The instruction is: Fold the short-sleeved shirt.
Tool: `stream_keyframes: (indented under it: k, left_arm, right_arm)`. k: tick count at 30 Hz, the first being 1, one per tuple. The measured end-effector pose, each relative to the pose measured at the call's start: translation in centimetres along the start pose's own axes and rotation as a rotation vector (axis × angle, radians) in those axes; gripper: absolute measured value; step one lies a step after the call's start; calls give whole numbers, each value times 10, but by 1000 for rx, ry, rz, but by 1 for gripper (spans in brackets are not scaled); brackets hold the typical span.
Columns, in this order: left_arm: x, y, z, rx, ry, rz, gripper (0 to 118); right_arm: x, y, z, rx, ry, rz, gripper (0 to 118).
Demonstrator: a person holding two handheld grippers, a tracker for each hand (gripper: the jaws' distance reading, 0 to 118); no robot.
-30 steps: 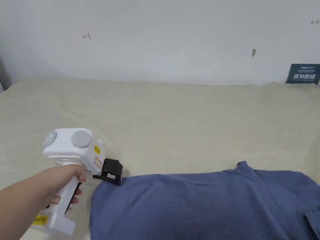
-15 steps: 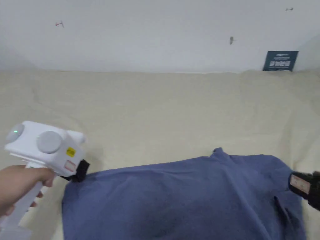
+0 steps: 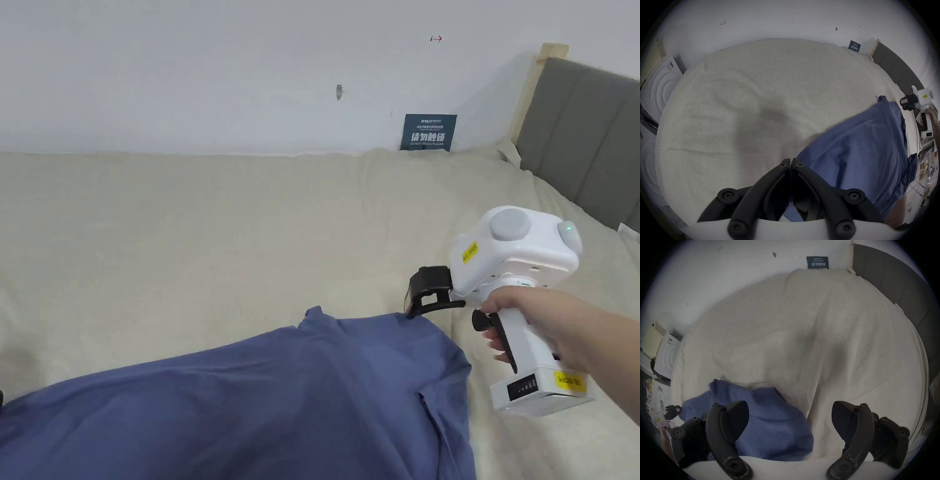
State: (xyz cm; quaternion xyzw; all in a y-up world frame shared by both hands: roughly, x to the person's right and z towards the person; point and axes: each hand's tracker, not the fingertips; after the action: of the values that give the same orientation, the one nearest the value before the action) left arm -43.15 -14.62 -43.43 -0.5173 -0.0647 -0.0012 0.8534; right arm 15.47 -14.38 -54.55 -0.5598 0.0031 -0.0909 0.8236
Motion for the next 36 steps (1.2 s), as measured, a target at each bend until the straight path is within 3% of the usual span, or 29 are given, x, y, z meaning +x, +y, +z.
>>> stream_keyframes:
  k: [5,6,7,8,11,12,15,18,23,29,36]
  left_arm:
    - [3,-4,-12,-43,5,-29,2]
    - [4,-5,-14,-44,5,-29,2]
    - [5,-5,-16,-46,5,-32,2]
    - [7,-5,-17,-47,11,-38,3]
    - [10,-5,-19,-49,12,-43,2]
    - [11,-5,-19,-48,14,-43,2]
    - [12,-5,-13,-32,14,-34,2]
    - [12,-5,-3,-13,16,-22,2]
    - [17,-6,27,67,-15,21,2]
    - [22,-7,101,205,-70,61,2]
    - [33,-15,231,418,-79,5,2]
  right_arm:
    - [-15,-9,-15,-84,-62,136,103]
    - [-17,-12,-12,-71,-63,170,94]
    - [-19,-15,-8,-47,-51,206,59]
    - [-21,-16,-2,-7,-59,227,0]
    - [-22,-18,14,108,-87,235,0]
    - [-21,-18,19,95,-25,215,0]
    - [-19,-25,35,107,-41,238,0]
    - [-3,-23,50,130,-15,213,0]
    - [-2,-45,99,218,81,182,0]
    - [-4,-85,184,313,182,156,0]
    - [-11,-120,308,463,223,241,0]
